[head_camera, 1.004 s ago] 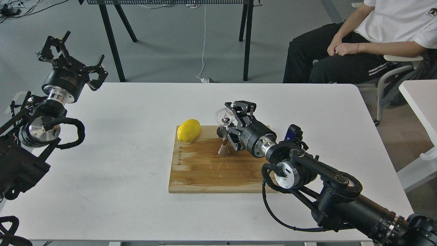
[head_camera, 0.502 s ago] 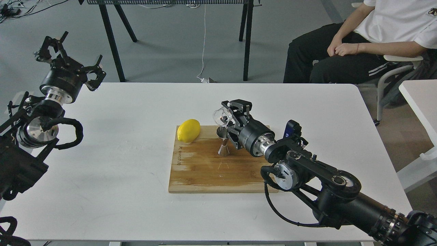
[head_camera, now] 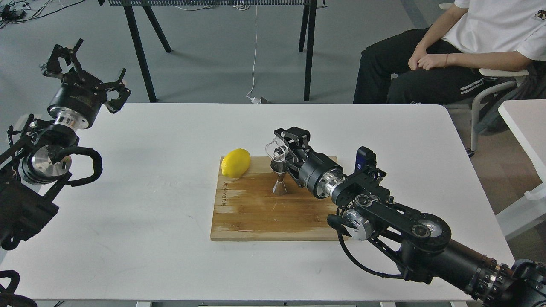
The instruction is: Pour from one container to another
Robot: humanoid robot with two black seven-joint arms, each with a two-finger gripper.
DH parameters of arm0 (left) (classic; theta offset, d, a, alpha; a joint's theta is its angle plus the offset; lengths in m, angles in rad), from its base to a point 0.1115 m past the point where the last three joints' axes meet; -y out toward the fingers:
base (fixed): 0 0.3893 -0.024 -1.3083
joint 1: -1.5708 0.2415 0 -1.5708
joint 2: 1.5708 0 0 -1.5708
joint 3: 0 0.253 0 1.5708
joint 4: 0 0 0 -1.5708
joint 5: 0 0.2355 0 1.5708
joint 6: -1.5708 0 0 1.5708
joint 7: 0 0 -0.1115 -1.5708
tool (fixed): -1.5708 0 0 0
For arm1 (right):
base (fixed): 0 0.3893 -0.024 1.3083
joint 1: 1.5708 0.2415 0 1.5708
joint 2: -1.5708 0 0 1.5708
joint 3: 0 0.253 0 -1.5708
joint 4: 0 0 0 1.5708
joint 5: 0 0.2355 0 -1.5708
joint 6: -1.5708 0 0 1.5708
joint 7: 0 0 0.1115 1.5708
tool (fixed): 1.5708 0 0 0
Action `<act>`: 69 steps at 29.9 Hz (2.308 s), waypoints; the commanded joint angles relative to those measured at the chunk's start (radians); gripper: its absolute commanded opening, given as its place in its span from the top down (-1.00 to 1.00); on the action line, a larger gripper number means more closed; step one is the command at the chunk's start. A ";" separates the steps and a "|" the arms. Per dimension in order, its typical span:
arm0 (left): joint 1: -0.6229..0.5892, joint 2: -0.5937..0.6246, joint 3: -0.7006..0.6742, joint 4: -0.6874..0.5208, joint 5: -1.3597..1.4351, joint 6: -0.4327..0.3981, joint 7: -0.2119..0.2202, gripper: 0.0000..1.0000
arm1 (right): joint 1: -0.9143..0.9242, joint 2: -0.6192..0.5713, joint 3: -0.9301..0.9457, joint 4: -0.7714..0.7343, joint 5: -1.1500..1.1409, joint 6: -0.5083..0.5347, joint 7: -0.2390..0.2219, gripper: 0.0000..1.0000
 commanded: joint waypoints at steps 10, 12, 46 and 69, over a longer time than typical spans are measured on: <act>0.000 0.002 -0.002 0.000 0.000 0.000 0.000 -1.00 | 0.023 -0.022 -0.011 0.000 -0.044 0.000 0.001 0.41; 0.000 0.005 -0.002 0.000 0.000 0.000 0.000 -1.00 | 0.031 -0.030 -0.011 0.000 -0.044 0.000 0.001 0.41; 0.000 0.005 -0.002 0.000 0.000 -0.001 -0.002 -1.00 | 0.079 -0.063 -0.093 -0.020 -0.177 -0.009 0.023 0.41; 0.002 0.008 -0.002 0.000 -0.001 -0.001 -0.003 -1.00 | 0.098 -0.076 -0.125 -0.046 -0.292 -0.029 0.080 0.40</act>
